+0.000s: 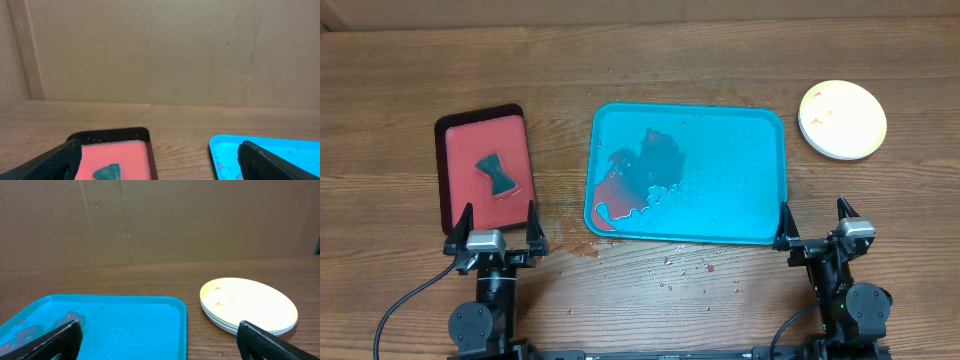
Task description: Clean dirty plates on tray and stack at the side
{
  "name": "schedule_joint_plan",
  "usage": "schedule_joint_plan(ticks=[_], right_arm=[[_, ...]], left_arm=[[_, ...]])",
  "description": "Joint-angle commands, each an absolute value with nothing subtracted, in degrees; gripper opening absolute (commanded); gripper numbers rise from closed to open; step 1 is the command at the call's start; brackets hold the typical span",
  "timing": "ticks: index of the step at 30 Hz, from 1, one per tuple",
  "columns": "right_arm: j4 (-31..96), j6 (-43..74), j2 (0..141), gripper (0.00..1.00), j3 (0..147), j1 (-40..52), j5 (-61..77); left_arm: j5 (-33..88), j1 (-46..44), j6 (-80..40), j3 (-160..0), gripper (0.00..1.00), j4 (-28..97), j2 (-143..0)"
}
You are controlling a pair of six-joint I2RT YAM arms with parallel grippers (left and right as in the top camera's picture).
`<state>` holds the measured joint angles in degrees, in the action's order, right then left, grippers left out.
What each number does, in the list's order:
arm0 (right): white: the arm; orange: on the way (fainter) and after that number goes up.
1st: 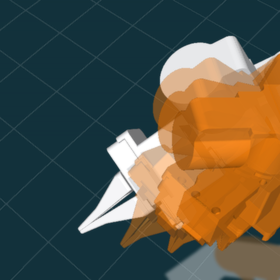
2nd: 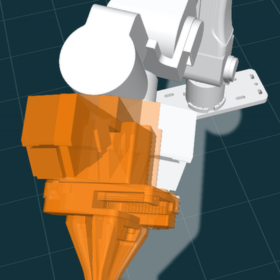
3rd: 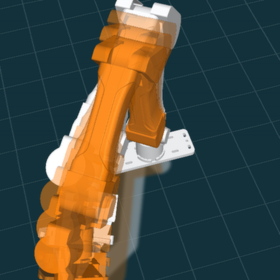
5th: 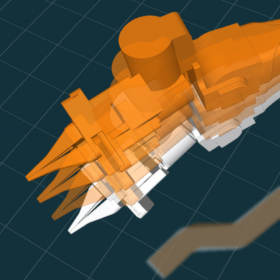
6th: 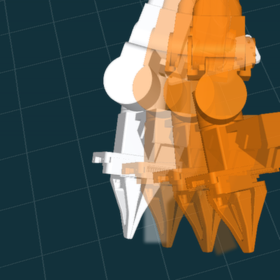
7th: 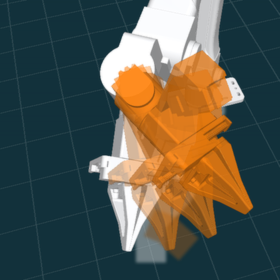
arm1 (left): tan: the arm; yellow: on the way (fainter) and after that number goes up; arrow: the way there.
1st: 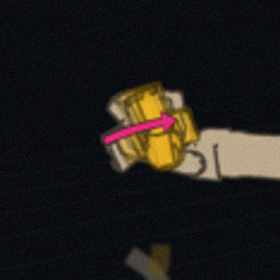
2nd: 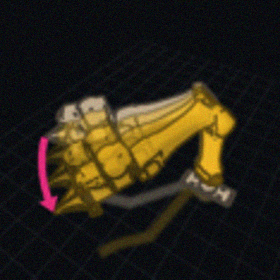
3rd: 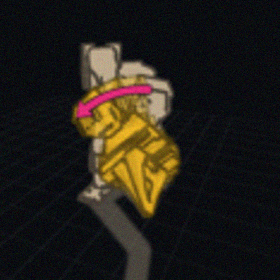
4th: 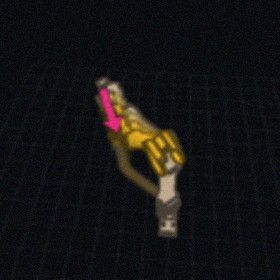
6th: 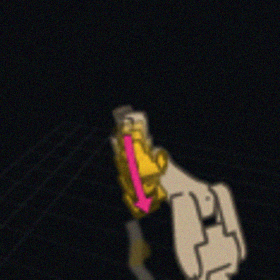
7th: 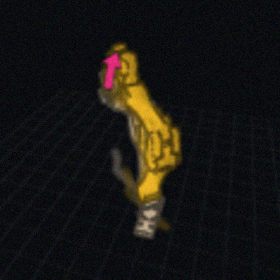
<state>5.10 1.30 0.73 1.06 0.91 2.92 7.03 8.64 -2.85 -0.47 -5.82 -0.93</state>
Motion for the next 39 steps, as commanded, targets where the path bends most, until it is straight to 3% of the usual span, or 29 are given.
schedule_joint_plan(ticks=[1,6,19,39], right_arm=[[4.64,1.50,0.16,1.00,0.47,1.26,2.57],[4.64,1.48,0.16,1.00,0.47,1.26,2.57],[4.64,1.50,0.16,1.00,0.47,1.26,2.57],[4.64,1.50,0.16,1.00,0.47,1.26,2.57]], left_arm=[[2.79,7.42,-3.44,-0.27,1.00,-4.58,-0.21],[-0.45,6.70,-6.68,-0.30,1.00,4.82,-0.21],[0.08,3.44,-1.17,-0.30,1.00,4.54,-0.21],[0.95,3.36,-1.89,-0.30,1.00,4.47,-0.27]])
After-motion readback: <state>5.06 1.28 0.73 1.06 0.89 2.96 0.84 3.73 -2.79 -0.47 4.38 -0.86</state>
